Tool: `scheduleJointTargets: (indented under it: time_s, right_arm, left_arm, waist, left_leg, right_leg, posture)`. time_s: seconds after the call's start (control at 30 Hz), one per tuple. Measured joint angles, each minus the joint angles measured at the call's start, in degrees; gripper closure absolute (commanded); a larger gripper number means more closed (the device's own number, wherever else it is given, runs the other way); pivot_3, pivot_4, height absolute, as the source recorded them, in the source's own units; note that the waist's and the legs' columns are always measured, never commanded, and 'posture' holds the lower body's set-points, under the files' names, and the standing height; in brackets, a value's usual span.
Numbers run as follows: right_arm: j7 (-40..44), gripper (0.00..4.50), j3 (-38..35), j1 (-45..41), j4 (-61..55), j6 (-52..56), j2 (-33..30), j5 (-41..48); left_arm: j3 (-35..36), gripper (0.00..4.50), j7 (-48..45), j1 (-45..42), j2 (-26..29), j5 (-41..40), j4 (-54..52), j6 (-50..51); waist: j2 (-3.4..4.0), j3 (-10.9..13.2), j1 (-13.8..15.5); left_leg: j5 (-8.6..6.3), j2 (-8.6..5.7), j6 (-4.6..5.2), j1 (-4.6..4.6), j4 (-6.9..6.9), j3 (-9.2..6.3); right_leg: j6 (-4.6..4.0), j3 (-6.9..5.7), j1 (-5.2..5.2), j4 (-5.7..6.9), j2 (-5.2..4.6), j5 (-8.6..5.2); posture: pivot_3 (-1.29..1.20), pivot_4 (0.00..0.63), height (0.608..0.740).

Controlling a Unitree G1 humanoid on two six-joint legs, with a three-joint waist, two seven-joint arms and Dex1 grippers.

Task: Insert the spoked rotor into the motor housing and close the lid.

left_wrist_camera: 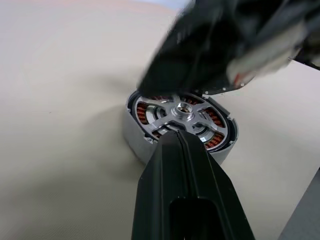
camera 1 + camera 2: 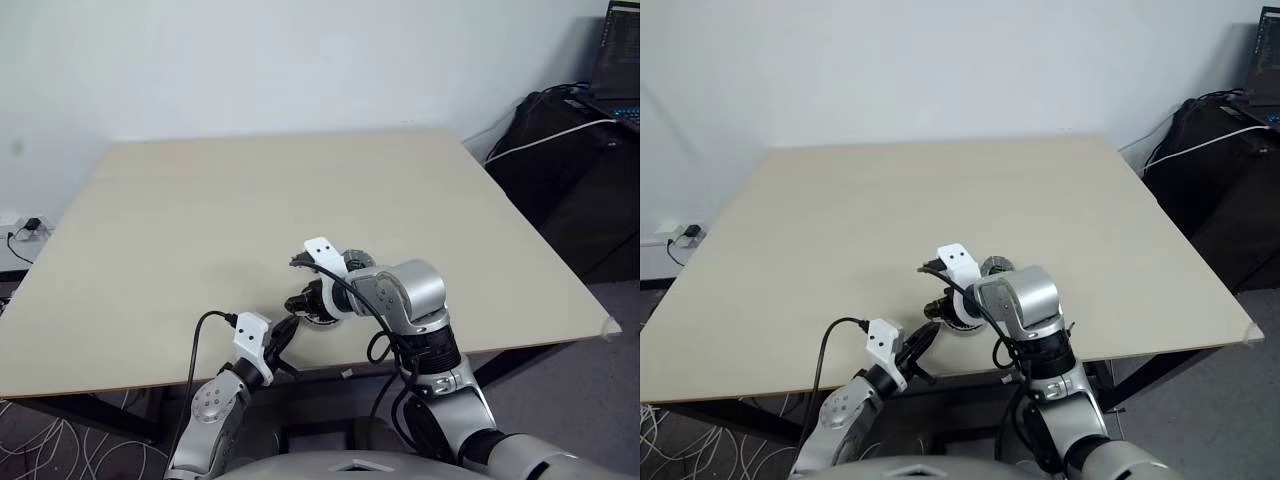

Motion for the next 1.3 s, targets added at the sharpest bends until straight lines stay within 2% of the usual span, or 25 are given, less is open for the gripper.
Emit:
scheduleJointTargets:
  time_s: [0.2,0.3,0.4,0.77,1.3]
  right_arm:
    - [6.8,2.29,20.2,-0.2,-7.7,-18.5,-20.7,-0.6]
    - [10.0,2.29,27.8,-0.4,-7.9,-26.8,-27.8,-3.4]
    - [13.0,2.29,31.6,-0.5,-8.0,-32.5,-31.6,-5.6]
    - [21.0,2.29,37.1,-1.2,-7.7,-41.7,-36.3,-11.3]
    - [25.8,2.29,38.2,-1.2,-0.5,-46.8,-35.3,-18.8]
  left_arm:
    - [0.0,4.5,0.0,0.0,0.0,0.0,0.0,0.3]
    - [0.0,4.5,0.0,0.0,-0.1,0.0,0.0,0.4]
    - [0.0,4.5,-0.1,0.0,-0.1,0.0,0.0,0.4]
    - [0.0,4.5,-0.2,0.0,-0.1,-0.1,0.0,1.1]
    - [0.0,4.5,-0.2,0.3,-0.7,-0.1,0.0,1.0]
  waist:
    - [0.0,0.0,-0.1]
    - [-0.03,0.0,-0.1]
    - [-0.06,0.1,0.0]
    - [-0.19,0.1,0.8]
    - [-0.2,0.1,0.9]
  left_leg:
    - [0.0,-0.08,0.03,0.0,0.01,-0.02]
    - [0.0,-0.06,0.04,0.0,0.01,-0.04]
    - [0.01,-0.06,0.04,0.01,0.03,-0.05]
    - [0.01,-0.06,0.05,0.01,0.09,-0.1]
    - [0.01,-0.08,0.05,0.01,0.1,-0.12]
  right_leg:
    - [0.37,-0.03,0.05,-0.06,-0.08,-0.27]
    - [0.38,-0.05,0.06,-0.05,-0.05,-0.28]
    - [0.37,-0.04,0.08,-0.06,-0.06,-0.29]
    - [0.37,-0.08,0.13,-0.07,-0.08,-0.28]
    - [0.15,-0.1,0.14,-0.06,-0.08,-0.15]
  posture:
    - [0.0,0.0,0.74]
    - [0.0,0.0,0.74]
    - [0.0,0.0,0.74]
    - [0.0,0.0,0.74]
    - [0.0,0.0,0.74]
